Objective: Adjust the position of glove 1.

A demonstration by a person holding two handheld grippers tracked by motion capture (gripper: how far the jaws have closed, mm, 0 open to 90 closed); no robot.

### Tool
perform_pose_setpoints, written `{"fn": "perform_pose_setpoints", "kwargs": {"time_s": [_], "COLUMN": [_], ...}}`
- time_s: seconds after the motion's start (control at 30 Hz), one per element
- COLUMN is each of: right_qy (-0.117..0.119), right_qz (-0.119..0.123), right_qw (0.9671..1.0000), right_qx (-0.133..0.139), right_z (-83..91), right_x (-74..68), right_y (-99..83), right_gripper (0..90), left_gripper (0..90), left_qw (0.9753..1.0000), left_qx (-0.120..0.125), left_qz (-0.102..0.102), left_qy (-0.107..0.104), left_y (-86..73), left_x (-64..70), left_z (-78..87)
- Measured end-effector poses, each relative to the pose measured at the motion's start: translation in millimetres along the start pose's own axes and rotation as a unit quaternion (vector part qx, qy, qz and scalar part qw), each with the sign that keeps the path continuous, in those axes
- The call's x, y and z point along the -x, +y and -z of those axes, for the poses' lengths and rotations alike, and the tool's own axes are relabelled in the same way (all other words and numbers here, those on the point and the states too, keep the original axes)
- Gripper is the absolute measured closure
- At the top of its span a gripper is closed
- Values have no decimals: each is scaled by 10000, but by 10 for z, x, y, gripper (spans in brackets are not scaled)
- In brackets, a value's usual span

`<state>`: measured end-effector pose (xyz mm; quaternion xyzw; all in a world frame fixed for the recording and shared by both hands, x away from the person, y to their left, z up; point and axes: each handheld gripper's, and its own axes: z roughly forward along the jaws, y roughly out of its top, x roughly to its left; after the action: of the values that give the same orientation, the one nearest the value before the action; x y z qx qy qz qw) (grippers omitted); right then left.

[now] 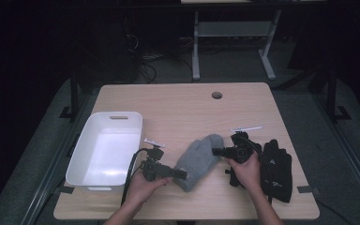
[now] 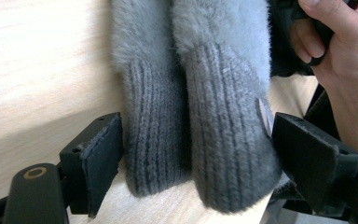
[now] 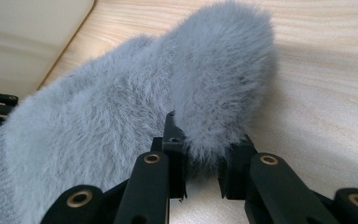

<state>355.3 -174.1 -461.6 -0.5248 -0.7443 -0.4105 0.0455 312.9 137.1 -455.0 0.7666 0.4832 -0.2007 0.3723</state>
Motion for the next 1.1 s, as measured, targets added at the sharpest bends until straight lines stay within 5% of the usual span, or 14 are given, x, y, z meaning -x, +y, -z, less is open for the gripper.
{"fn": "perform_pose_setpoints", "kwargs": {"time_s": [0.53,1.1], "right_qy": [174,323], "right_qz": [-159,13], "right_qw": [9996,9987], "right_qx": [142,384], "right_z": [38,263], "right_x": [16,-171], "right_y": [2,100], "right_gripper": [755,757], "left_gripper": [401,421], "left_qw": [9997,9982], "left_qx": [58,189], "left_qz": [-198,-555], "left_qy": [-158,-156], "left_y": [-9,-76], "left_x": [8,124], "left_z": [30,115]}}
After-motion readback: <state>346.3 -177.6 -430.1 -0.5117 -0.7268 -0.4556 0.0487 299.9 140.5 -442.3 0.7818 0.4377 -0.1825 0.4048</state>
